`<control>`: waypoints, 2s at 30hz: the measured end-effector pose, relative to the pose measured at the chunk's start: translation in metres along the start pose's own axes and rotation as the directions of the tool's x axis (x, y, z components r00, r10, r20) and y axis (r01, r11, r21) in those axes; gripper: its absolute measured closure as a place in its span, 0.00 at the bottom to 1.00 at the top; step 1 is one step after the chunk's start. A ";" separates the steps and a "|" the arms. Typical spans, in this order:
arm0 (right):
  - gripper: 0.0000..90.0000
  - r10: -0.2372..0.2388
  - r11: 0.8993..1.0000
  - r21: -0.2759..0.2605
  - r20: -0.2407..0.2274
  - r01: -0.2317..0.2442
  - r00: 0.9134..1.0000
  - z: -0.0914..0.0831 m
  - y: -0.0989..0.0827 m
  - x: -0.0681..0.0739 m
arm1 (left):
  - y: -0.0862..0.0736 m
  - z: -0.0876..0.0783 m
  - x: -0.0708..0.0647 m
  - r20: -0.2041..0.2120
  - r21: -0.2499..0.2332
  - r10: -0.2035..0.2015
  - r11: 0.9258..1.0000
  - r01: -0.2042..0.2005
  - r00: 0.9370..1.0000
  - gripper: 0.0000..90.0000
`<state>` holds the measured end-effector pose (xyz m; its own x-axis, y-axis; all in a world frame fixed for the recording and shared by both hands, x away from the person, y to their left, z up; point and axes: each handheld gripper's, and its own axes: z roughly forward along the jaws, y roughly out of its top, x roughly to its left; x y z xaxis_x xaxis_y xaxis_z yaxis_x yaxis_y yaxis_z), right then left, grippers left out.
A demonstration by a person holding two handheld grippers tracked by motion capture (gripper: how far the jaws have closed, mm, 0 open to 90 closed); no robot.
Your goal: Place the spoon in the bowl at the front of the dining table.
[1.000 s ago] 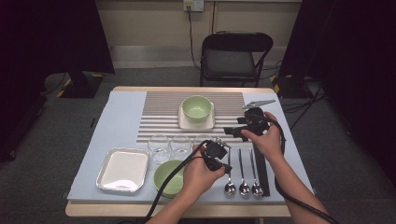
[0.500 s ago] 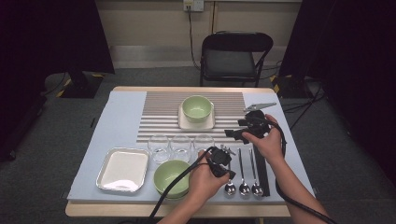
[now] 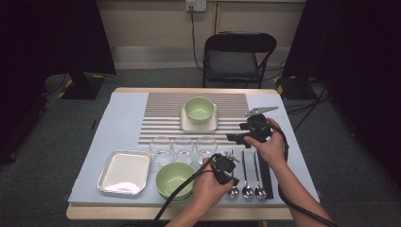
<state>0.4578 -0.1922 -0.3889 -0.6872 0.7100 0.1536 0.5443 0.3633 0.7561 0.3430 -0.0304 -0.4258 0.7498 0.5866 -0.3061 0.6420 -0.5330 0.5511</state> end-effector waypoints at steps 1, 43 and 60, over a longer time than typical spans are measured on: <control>0.21 0.003 1.000 0.002 -0.003 -0.003 1.000 0.000 0.000 0.000 | -0.001 0.001 0.000 0.002 0.005 0.002 1.000 -0.002 1.000 1.00; 0.23 -0.014 0.999 0.029 -0.007 0.015 1.000 0.011 -0.015 0.006 | -0.016 0.012 -0.002 0.013 0.052 0.006 0.999 -0.007 1.000 1.00; 0.23 0.016 0.999 0.029 -0.012 -0.016 1.000 0.012 -0.030 0.002 | -0.019 0.017 -0.001 0.005 0.067 0.004 0.998 -0.005 1.000 1.00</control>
<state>0.4466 -0.1944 -0.4191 -0.6842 0.7083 0.1737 0.5690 0.3694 0.7347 0.3323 -0.0310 -0.4488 0.7534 0.5810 -0.3078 0.6477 -0.5752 0.4996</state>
